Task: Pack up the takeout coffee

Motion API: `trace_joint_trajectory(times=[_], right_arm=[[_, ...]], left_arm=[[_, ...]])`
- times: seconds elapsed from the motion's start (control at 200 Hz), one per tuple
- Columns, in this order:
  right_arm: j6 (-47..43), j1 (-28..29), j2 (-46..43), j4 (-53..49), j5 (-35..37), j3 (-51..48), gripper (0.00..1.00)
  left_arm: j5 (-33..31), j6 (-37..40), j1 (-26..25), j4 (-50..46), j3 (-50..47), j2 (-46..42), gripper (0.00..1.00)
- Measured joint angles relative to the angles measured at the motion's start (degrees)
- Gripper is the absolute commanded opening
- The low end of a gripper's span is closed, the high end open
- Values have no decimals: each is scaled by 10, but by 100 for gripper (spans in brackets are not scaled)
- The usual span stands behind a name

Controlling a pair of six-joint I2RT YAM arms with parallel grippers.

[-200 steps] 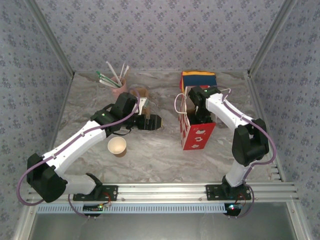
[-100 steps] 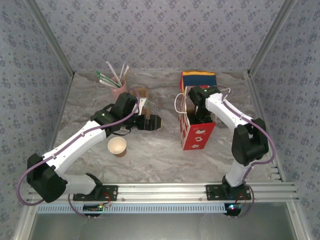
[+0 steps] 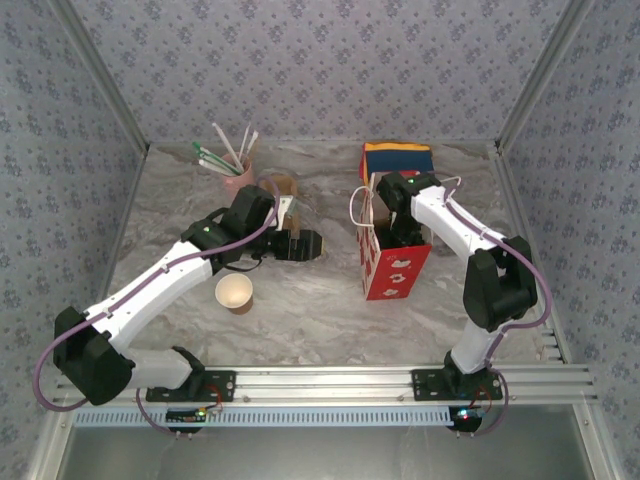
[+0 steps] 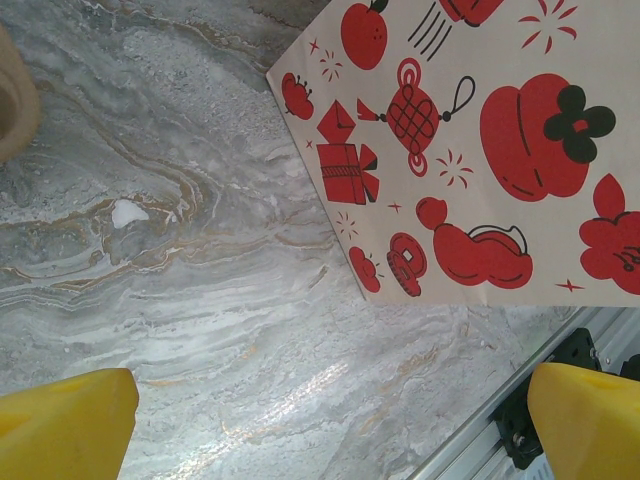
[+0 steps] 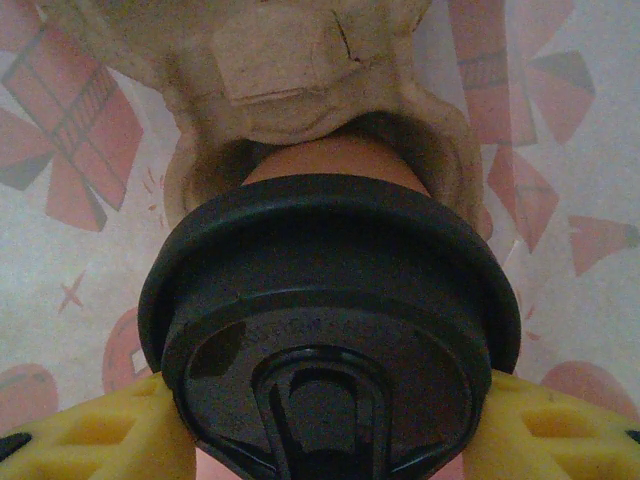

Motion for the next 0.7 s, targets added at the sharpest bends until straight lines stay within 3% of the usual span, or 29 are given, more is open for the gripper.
trace_joint_trajectory(times=[0.7], right_arm=[[-7,0,23,-25,-2,26,59]], left_arm=[[0,0,0,0,0,0,100]])
